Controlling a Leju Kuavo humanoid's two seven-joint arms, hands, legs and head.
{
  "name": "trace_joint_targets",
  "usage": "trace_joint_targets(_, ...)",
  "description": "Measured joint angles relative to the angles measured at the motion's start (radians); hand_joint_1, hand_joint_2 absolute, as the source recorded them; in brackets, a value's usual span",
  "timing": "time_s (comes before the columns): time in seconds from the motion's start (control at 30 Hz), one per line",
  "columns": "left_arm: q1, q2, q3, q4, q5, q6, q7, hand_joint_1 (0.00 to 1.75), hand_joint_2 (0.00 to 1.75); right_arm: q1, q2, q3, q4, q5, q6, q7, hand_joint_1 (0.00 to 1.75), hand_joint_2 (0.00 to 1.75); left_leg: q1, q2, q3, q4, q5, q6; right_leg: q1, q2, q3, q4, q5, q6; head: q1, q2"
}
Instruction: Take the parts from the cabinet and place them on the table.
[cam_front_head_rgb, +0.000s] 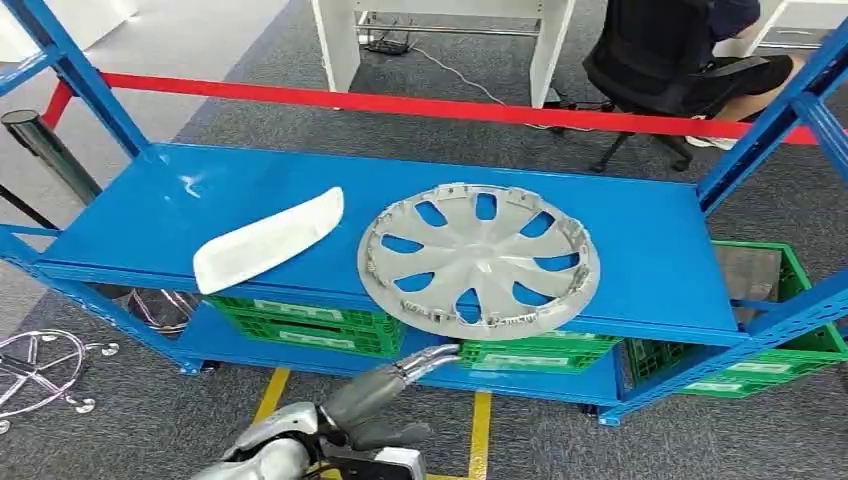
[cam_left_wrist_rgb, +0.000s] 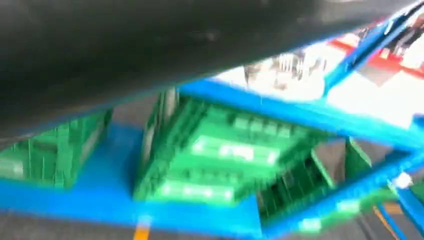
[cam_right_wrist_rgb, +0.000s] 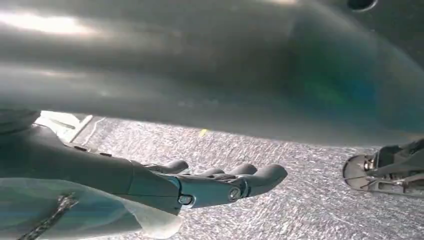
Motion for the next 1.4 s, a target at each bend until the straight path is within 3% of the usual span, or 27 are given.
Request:
trace_joint_targets(0.07,0.003,0.035,0.000,-0.081,-0.019,0.052,0.008,0.00,0.00,0.001,0.000,-0.002,0.000,0.000,0.002,-0.002,0.00,0.00,0.000,0.000,0.000,0.000,0.000,0.000,0.000,0.000,0.000,0.000,0.000,0.000,0.000,0.000)
trace_joint_targets(0.1,0.003,0.045,0.000,-0.105,-0.021,0.058,0.011,0.00,1.75,0.001,0.000,-0.002,0.000,0.000,0.002,-0.002,0.00,0.00,0.000,0.000,0.000,0.000,0.000,0.000,0.000,0.000,0.000,0.000,0.000,0.000,0.000,0.000)
trace_joint_targets(0.2,0.010,0.076,-0.002,-0.175,-0.060,0.108,0.021,0.00,1.75,0.001,0.000,-0.002,-0.002,0.000,0.005,-0.005,0.00,0.00,0.000,0.000,0.000,0.000,0.000,0.000,0.000,0.000,0.000,0.000,0.000,0.000,0.000,0.000)
trace_joint_targets(0.33,0.024,0.126,-0.002,-0.290,-0.200,0.309,0.070,0.00,1.75,0.001,0.008,-0.002,-0.019,0.000,0.023,-0.007,0.00,0.00,0.000,0.000,0.000,0.000,0.000,0.000,0.000,0.000,0.000,0.000,0.000,0.000,0.000,0.000)
trace_joint_targets(0.43,0.052,0.165,0.013,-0.367,-0.272,0.407,0.100,0.00,1.75,0.002,0.022,-0.003,-0.047,0.000,0.035,-0.009,0.00,0.00,0.000,0.000,0.000,0.000,0.000,0.000,0.000,0.000,-0.001,0.000,0.000,0.000,0.000,0.000)
trace_joint_targets(0.67,0.104,0.202,0.052,-0.457,-0.346,0.471,0.126,0.00,1.75,0.002,0.051,-0.007,-0.091,0.000,0.053,-0.010,0.00,0.00,0.000,0.000,0.000,0.000,0.000,0.000,0.000,0.000,0.000,0.000,0.000,0.000,0.000,0.000)
trace_joint_targets(0.77,0.173,0.204,0.137,-0.511,-0.371,0.479,0.120,0.00,1.75,0.002,0.073,-0.017,-0.129,0.000,0.070,-0.008,0.00,0.00,0.000,0.000,0.000,0.000,0.000,0.000,0.000,0.001,-0.001,0.000,0.000,0.000,0.000,0.000)
trace_joint_targets(0.93,0.273,0.216,0.309,-0.569,-0.219,0.483,0.118,0.00,1.75,0.002,0.115,-0.029,-0.196,0.000,0.095,-0.003,0.00,0.00,0.000,0.000,-0.001,-0.001,0.000,0.000,0.001,0.000,-0.001,0.001,-0.001,0.000,0.000,0.000)
trace_joint_targets(1.07,0.321,0.226,0.428,-0.571,-0.193,0.485,0.119,0.00,1.75,0.003,0.134,-0.029,-0.235,0.000,0.109,-0.003,0.00,0.00,0.001,0.000,-0.001,-0.001,0.000,0.000,0.001,0.000,-0.002,0.001,-0.001,-0.001,0.000,0.000)
trace_joint_targets(1.4,0.352,0.220,0.582,-0.527,-0.255,0.485,0.126,0.00,1.75,0.003,0.144,-0.027,-0.267,0.000,0.113,-0.005,0.00,0.00,0.000,0.000,-0.001,-0.001,0.000,0.000,0.000,0.000,-0.002,0.001,-0.001,-0.001,0.000,0.000)
